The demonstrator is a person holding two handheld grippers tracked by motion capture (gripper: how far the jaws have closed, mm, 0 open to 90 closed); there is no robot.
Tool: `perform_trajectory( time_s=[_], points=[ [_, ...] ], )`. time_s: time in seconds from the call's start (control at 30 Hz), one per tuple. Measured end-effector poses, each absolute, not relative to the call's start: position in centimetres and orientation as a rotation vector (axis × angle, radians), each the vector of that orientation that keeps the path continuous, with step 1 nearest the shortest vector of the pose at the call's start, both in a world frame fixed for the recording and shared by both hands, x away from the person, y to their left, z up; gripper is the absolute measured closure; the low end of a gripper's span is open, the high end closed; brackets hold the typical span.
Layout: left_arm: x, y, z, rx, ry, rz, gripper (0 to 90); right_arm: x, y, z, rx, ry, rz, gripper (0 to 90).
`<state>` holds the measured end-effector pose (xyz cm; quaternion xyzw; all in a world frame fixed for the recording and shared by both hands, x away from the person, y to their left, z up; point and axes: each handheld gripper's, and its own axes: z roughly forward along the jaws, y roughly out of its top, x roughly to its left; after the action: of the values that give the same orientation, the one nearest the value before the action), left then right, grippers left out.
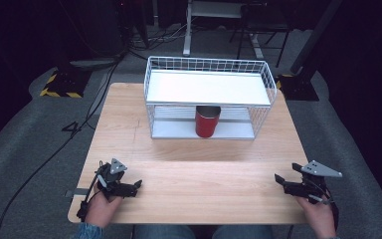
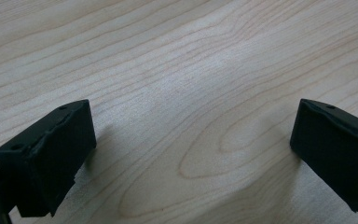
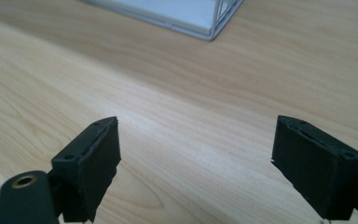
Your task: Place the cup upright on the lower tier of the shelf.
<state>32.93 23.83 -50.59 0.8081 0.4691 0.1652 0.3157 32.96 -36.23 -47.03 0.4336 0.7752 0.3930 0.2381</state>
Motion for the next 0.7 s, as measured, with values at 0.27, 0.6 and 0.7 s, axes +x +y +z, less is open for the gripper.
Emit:
perform_trajectory(
  time_s=[0.27, 0.6, 0.7],
  points=[
    [33.0, 23.8, -50.6, 2.128, 1.238, 0.436, 0.6, 33.3, -36.4, -49.0, 1.221, 2.175, 1.014, 15.4],
    [33.2, 23.7, -50.6, 2.128, 1.232, 0.441, 0.5, 33.5, -36.0, -50.4, 1.263, 2.223, 0.967, 14.5],
    [33.3, 23.6, -50.6, 2.126, 1.233, 0.442, 0.5, 33.3, -36.0, -50.5, 1.276, 2.214, 0.965, 14.4]
  ],
)
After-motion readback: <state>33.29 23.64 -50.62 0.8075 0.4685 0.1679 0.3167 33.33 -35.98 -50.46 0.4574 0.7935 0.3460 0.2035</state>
